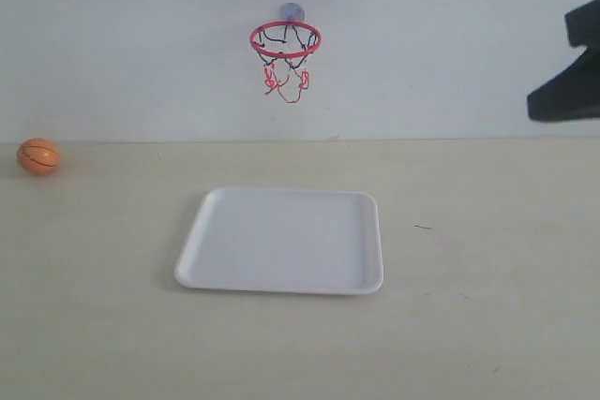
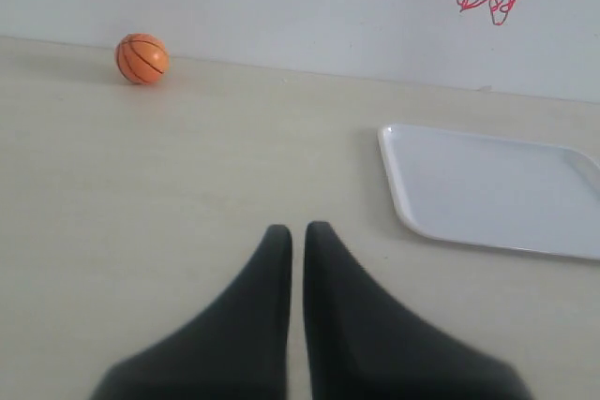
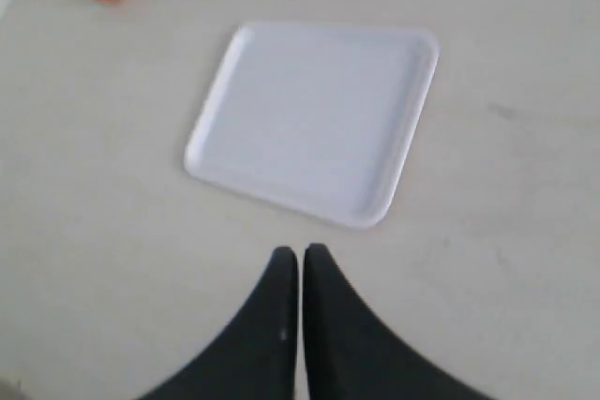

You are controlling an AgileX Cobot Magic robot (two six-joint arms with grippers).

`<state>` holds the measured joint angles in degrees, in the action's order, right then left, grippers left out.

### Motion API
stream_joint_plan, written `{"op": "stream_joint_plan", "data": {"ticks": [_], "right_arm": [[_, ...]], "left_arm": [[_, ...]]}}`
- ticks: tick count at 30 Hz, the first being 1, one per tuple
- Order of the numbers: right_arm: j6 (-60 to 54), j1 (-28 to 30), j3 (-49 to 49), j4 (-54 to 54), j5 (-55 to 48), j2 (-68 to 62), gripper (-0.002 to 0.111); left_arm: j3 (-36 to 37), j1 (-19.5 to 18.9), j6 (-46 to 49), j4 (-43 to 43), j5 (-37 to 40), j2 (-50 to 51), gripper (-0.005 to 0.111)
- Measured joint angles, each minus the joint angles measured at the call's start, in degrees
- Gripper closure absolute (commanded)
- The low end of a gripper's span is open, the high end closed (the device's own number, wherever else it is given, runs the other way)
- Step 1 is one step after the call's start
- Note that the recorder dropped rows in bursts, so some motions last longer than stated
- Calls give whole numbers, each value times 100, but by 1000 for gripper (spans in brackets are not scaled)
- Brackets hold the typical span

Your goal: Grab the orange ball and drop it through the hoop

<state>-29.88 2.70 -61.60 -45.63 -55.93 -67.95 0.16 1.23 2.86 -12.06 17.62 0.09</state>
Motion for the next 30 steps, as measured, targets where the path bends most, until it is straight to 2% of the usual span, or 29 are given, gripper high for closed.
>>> {"op": "stream_joint_plan", "data": {"ticks": [4,9,19,24,30], "right_arm": [[-111,0,130,0,835,673,107],[-592,0,969,-24,1844,1628,107],[-904,0,4611,-224,4247,4376,107],[-678,0,5923,-668,4703,5935,107],[-608,0,6127,-646,4570,6753,107]], "left_arm": [[0,0,0,0,0,0,103],[0,0,0,0,0,0,103],[0,0,0,0,0,0,103],[0,0,0,0,0,0,103],[0,0,0,0,0,0,103]]}}
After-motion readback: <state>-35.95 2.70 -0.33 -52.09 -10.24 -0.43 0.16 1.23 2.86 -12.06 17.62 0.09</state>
